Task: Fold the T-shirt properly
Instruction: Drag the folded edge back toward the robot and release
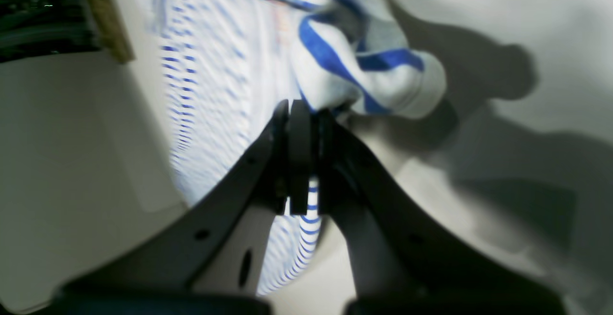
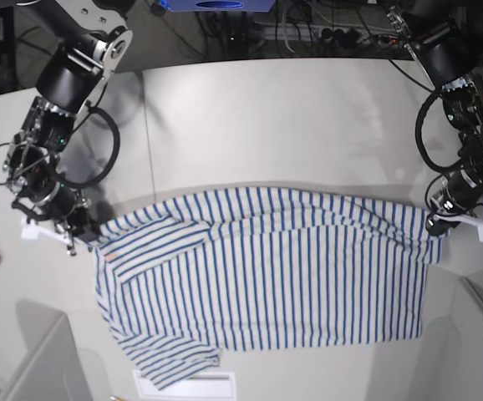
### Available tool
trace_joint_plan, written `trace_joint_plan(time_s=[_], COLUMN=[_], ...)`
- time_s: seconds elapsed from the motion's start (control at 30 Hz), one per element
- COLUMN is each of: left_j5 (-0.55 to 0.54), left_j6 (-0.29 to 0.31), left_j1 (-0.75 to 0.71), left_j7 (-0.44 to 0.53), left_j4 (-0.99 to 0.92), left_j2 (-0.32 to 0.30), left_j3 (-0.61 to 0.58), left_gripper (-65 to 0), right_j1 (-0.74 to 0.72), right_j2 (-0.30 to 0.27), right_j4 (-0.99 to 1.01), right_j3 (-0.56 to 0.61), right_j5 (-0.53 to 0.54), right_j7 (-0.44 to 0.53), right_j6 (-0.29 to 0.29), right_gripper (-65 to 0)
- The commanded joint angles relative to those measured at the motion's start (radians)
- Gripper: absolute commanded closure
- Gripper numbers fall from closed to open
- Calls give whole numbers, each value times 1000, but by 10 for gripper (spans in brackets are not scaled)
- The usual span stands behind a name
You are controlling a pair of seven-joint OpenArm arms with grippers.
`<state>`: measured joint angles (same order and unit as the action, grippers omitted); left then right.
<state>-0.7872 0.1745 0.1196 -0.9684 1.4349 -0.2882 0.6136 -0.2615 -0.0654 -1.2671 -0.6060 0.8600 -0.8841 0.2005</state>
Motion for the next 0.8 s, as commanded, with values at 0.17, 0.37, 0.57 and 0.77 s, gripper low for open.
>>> trace_joint_plan(time_s=[0.17,0.37,0.57,0.77], left_j5=[-18,-22,-18,-16], left_j6=[-33,-34,-34,-33], left_j1=[180,210,-7,-231], left_j7=[-62,-88,-90,-86], left_j4=[51,51,151,171], left_j2=[-44,-76,-84,-76], left_j3=[-4,4,-5,-7], left_gripper=[0,0,0,0], right_j1=[-129,-180,0,184], right_j2=[-47,-86,-101,-101], right_j4=[-18,-24,-27,-29], right_j3=[1,-1,-1,-1], right_j5=[14,51,203,204], right_j7=[9,-59,-76,-74], right_j6=[67,67,72,66], right_gripper=[0,0,0,0])
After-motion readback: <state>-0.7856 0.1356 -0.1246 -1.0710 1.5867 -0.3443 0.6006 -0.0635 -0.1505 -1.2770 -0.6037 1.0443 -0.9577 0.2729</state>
